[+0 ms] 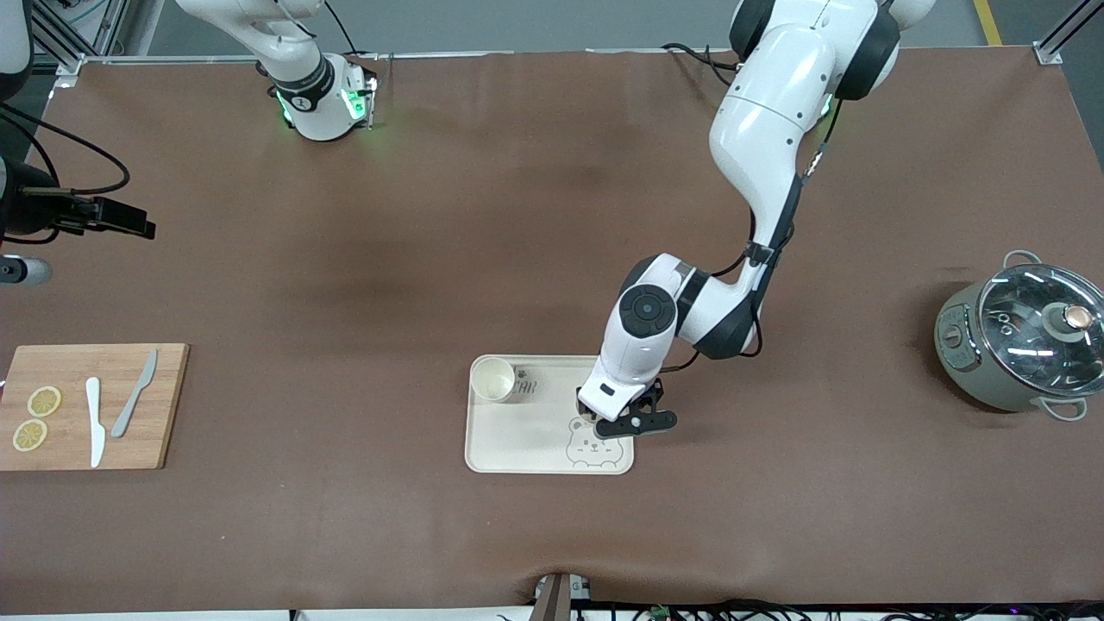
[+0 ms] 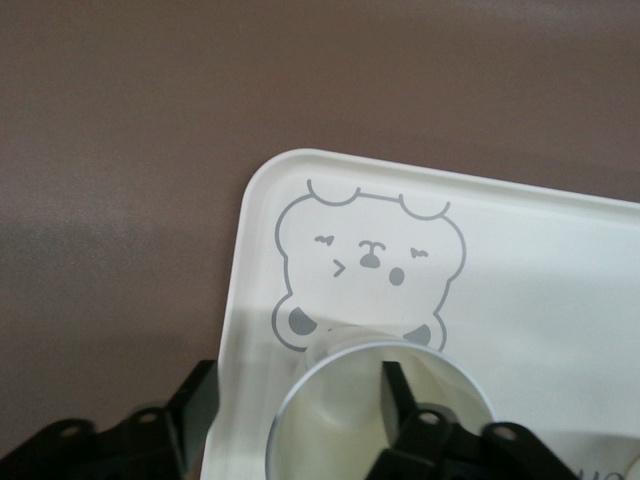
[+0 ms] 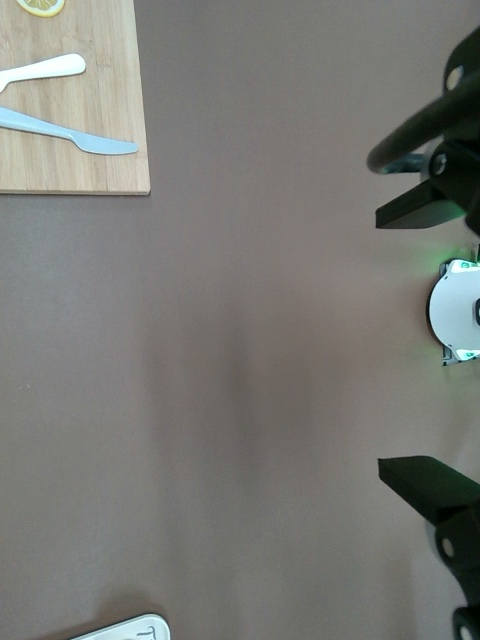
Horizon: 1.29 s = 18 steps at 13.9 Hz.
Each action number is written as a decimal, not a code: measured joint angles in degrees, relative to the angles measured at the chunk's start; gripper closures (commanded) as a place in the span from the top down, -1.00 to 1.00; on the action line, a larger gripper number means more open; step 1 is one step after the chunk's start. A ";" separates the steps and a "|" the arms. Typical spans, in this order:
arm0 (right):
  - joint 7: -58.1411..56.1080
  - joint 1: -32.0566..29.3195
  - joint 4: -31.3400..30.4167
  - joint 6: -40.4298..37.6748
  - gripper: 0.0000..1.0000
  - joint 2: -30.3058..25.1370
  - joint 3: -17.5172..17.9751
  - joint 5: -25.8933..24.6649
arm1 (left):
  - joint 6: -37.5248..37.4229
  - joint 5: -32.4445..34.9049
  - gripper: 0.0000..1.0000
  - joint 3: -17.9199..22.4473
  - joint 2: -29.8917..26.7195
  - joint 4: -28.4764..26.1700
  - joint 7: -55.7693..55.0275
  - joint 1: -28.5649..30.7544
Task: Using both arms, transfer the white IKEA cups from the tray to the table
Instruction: 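Grasp and lift the cup with the left gripper while the right gripper approaches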
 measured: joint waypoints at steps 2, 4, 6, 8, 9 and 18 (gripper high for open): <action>0.01 0.36 -0.03 0.12 1.00 0.04 0.30 0.09 | 0.00 0.00 -1.00 -0.10 0.01 0.00 0.03 -0.09; 0.04 0.77 -0.45 1.14 1.00 0.18 0.60 0.17 | 0.00 0.00 -1.00 -0.12 0.01 0.01 1.04 -0.17; 0.83 1.76 -1.06 2.38 1.00 0.50 0.66 0.39 | 0.11 0.00 -1.00 -0.15 0.01 0.04 2.54 -0.18; 4.19 3.11 -1.33 3.09 1.00 1.35 0.69 2.04 | 0.46 0.00 -1.00 -0.14 0.01 0.24 3.92 -0.17; 6.04 3.59 -1.36 3.79 1.00 2.01 0.73 3.12 | 0.49 0.00 -1.00 -0.14 -0.05 0.53 4.32 -0.16; 17.23 10.82 -1.40 11.30 1.00 6.27 0.96 5.54 | -12.70 0.00 -1.00 0.34 -10.79 -0.44 5.75 0.96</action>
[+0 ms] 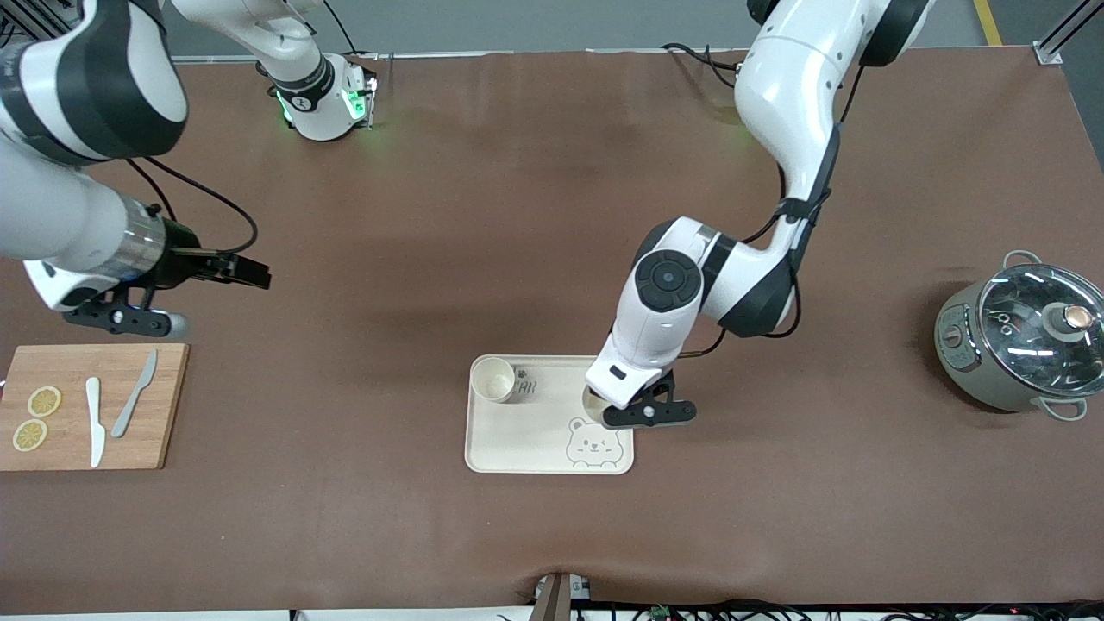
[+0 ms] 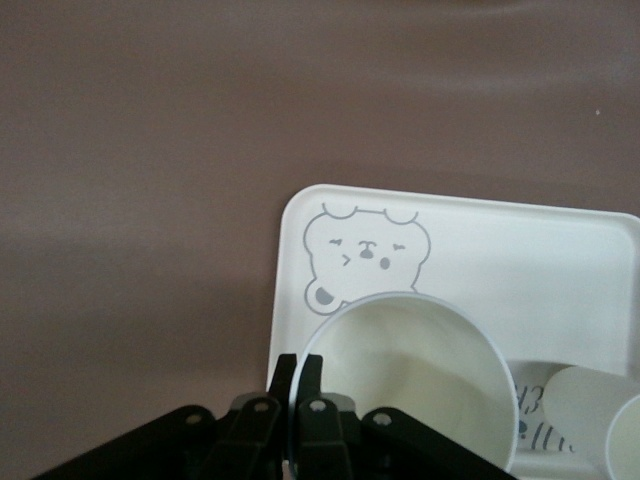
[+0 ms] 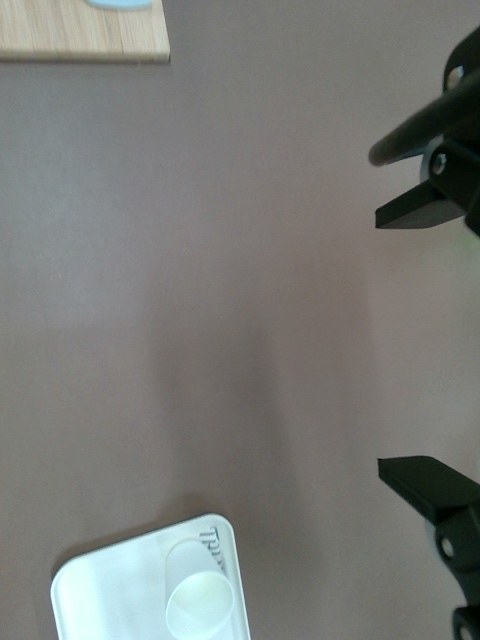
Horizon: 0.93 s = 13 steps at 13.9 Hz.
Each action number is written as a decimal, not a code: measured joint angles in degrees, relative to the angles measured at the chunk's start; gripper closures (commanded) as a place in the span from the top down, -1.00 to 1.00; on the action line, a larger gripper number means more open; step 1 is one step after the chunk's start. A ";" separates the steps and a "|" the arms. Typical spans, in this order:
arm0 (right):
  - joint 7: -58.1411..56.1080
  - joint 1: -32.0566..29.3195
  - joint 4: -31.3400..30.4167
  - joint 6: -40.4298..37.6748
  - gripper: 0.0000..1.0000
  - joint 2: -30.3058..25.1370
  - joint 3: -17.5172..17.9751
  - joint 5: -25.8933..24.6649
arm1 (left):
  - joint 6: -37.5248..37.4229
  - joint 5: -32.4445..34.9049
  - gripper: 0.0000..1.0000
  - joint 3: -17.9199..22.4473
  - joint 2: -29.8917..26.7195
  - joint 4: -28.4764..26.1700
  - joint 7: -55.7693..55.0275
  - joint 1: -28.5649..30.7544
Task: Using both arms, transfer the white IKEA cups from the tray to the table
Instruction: 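Grasp and lift the cup with the left gripper while the right gripper approaches, then place the cup with the left gripper while the right gripper grasps another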
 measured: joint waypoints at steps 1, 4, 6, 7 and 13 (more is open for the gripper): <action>1.46 0.75 -0.02 1.02 1.00 0.73 0.03 1.58 | -0.90 0.00 -1.00 0.04 -2.36 -2.44 1.81 0.78; 4.83 2.69 -0.05 4.98 1.00 3.15 0.07 4.06 | -1.55 0.00 -1.00 0.10 -10.84 -13.28 7.21 4.23; 6.53 4.71 -0.07 8.01 1.00 4.95 0.11 4.11 | -1.58 0.00 -1.00 0.12 -15.71 -20.41 9.63 6.49; 7.31 5.63 -0.08 9.54 1.00 5.92 0.12 4.11 | -1.57 0.00 -1.00 0.14 -17.57 -23.41 10.78 7.65; 8.29 8.72 -0.04 17.91 1.00 10.88 0.14 5.33 | 0.92 0.00 -1.00 0.18 -22.48 -35.16 14.49 14.96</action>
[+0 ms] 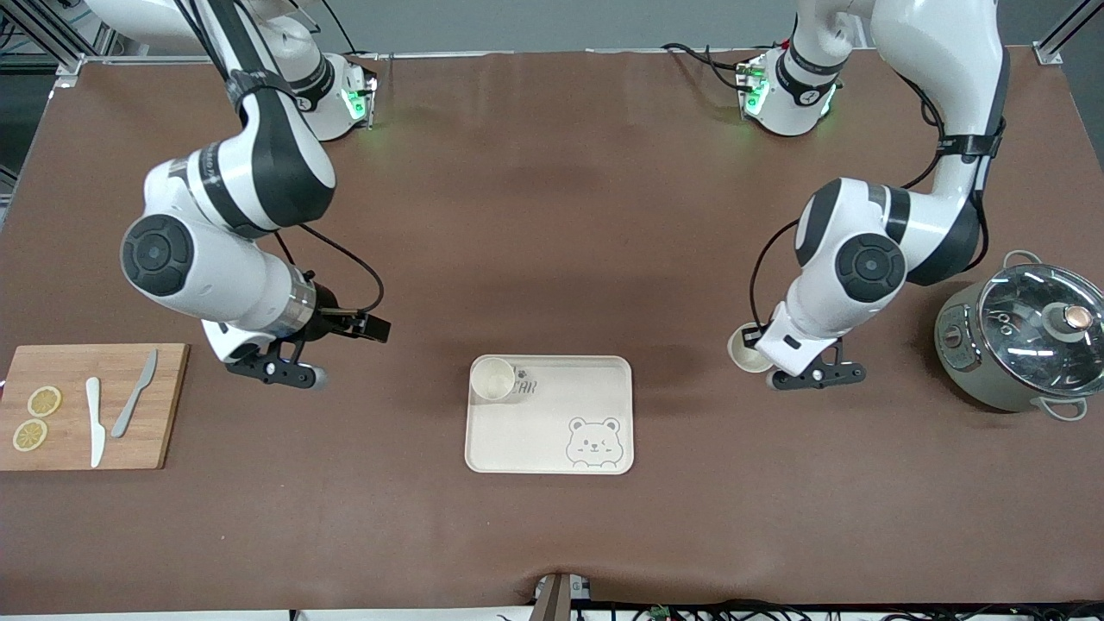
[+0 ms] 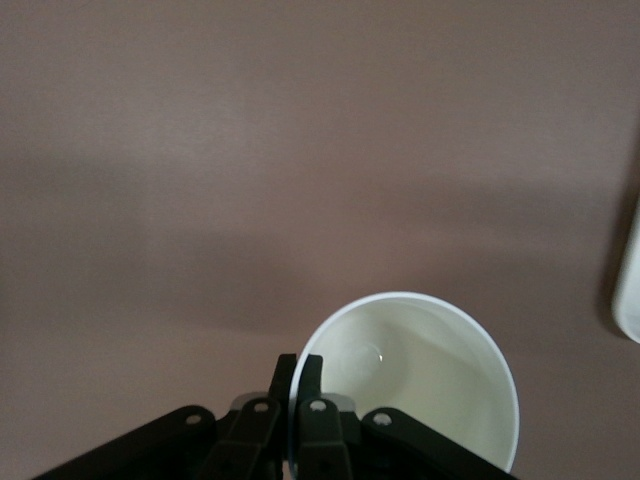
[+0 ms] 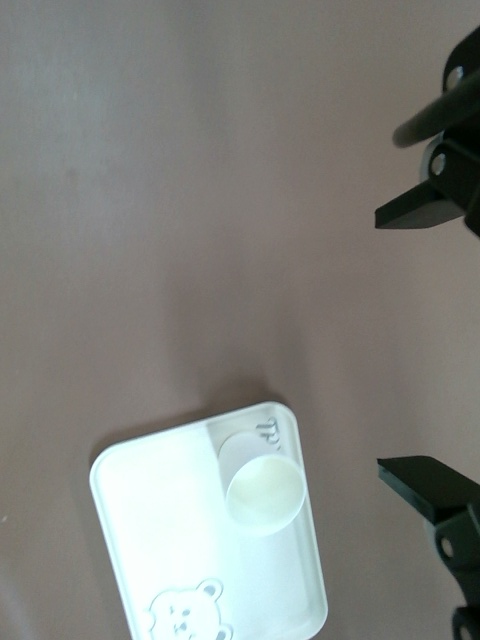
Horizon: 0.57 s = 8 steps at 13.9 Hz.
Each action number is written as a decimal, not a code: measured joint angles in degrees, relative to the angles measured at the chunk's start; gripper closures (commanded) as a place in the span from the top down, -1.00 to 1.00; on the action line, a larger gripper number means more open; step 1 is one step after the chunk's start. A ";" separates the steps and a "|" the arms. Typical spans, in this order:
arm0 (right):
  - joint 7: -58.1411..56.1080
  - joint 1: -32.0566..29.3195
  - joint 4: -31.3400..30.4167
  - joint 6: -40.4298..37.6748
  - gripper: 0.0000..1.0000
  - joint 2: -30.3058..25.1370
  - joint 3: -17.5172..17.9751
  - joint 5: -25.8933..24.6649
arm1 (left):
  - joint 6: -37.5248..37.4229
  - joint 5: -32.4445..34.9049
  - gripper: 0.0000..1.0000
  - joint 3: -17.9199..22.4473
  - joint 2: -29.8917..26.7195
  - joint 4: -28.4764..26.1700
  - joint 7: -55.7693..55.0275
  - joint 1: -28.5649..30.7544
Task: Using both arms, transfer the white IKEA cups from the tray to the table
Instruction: 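Place the cup with the left gripper while the right gripper grasps another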
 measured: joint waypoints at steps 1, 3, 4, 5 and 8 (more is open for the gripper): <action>0.00 0.09 0.08 0.79 1.00 0.81 0.00 0.66 | 2.08 0.00 -1.00 -0.01 -0.40 -1.96 1.14 1.09; -0.01 0.55 0.42 1.37 1.00 2.47 0.02 0.86 | 6.38 0.00 -1.00 0.01 -1.12 -5.80 3.76 3.37; -0.01 1.22 0.73 2.02 1.00 3.43 0.03 0.86 | 8.50 0.00 -1.00 0.02 -1.52 -7.63 5.23 4.50; -0.01 2.01 1.13 2.95 1.00 4.49 0.04 0.87 | 10.89 0.00 -1.00 0.01 -1.99 -9.50 6.91 5.58; 1.21 4.55 1.87 7.21 1.00 7.71 0.04 0.87 | 17.55 0.00 -1.00 0.02 -3.44 -14.90 12.06 9.15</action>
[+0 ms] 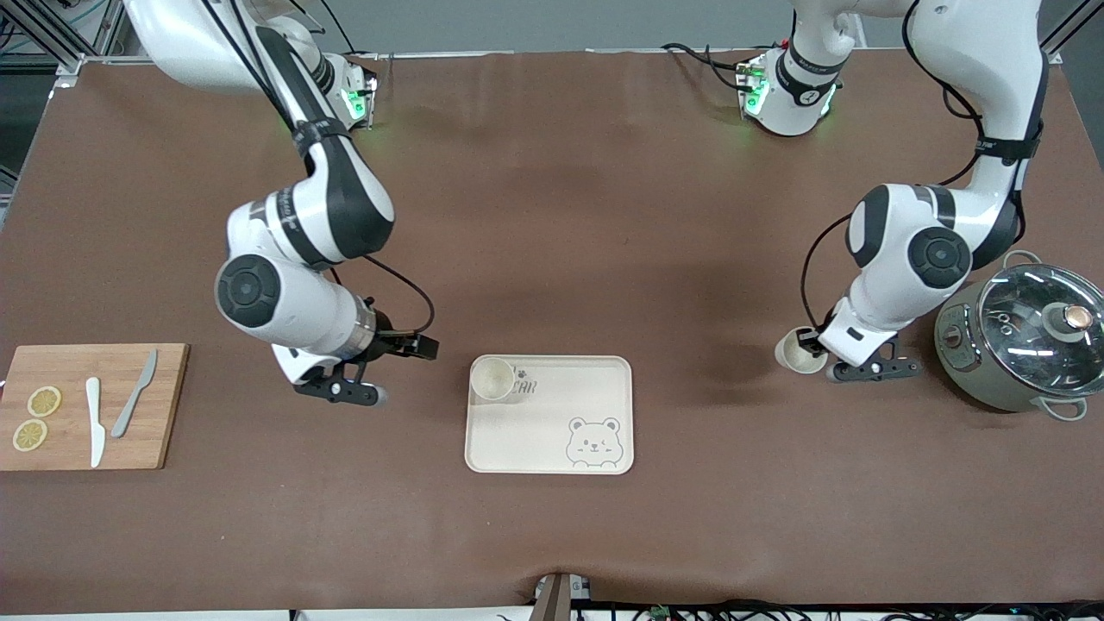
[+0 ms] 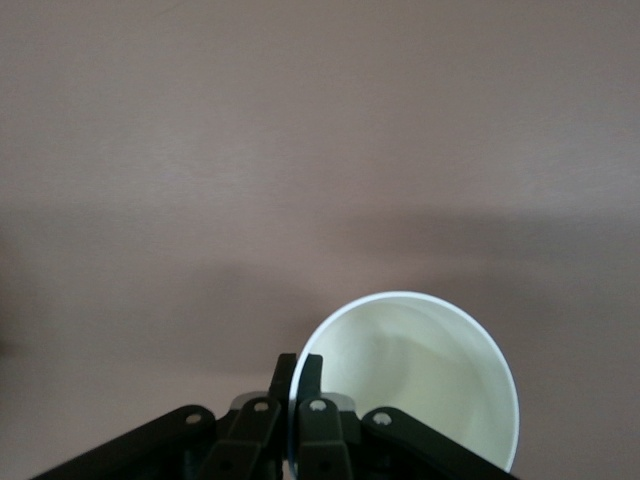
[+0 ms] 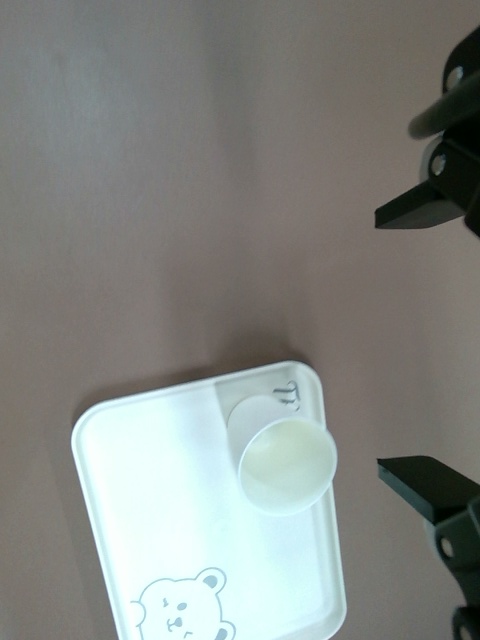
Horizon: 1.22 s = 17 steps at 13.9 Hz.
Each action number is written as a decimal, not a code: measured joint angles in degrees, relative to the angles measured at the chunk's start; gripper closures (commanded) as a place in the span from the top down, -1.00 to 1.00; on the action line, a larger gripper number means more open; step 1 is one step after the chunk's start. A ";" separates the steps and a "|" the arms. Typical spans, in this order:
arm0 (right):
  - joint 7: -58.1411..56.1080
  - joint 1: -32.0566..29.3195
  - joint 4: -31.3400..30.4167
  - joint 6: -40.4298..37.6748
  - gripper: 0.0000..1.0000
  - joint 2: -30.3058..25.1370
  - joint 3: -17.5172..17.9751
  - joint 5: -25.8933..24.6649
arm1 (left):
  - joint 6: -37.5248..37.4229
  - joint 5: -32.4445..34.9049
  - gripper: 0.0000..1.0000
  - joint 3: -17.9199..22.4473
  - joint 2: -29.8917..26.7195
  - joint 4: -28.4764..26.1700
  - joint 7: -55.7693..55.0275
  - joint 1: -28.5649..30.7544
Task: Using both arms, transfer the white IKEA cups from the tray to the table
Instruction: 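Place the cup with the left gripper while the right gripper grasps another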
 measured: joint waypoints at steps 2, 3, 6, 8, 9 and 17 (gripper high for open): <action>1.40 1.48 0.41 2.51 1.00 2.26 -0.01 0.00 | 3.72 0.00 -1.00 -0.02 -0.42 -2.63 1.76 1.06; 1.74 1.99 0.80 3.09 1.00 3.30 0.00 0.00 | 5.45 0.00 -1.00 -0.03 -0.43 -3.48 2.93 1.55; 2.55 2.43 2.51 4.29 1.00 5.71 -0.03 0.00 | 8.38 0.00 -1.00 -0.05 -0.35 -4.42 4.71 2.96; 2.82 2.44 3.02 6.32 1.00 6.93 -0.08 0.00 | 10.83 0.00 -1.00 -0.12 0.08 -4.79 4.71 3.04; 2.84 2.45 3.08 7.08 1.00 7.56 -0.08 0.00 | 11.56 0.00 -1.00 -0.16 0.48 -4.90 4.71 3.04; 6.38 5.40 3.35 12.03 0.77 11.32 -0.08 -0.13 | 15.66 -2.20 -0.56 -1.58 5.32 -3.94 4.64 3.06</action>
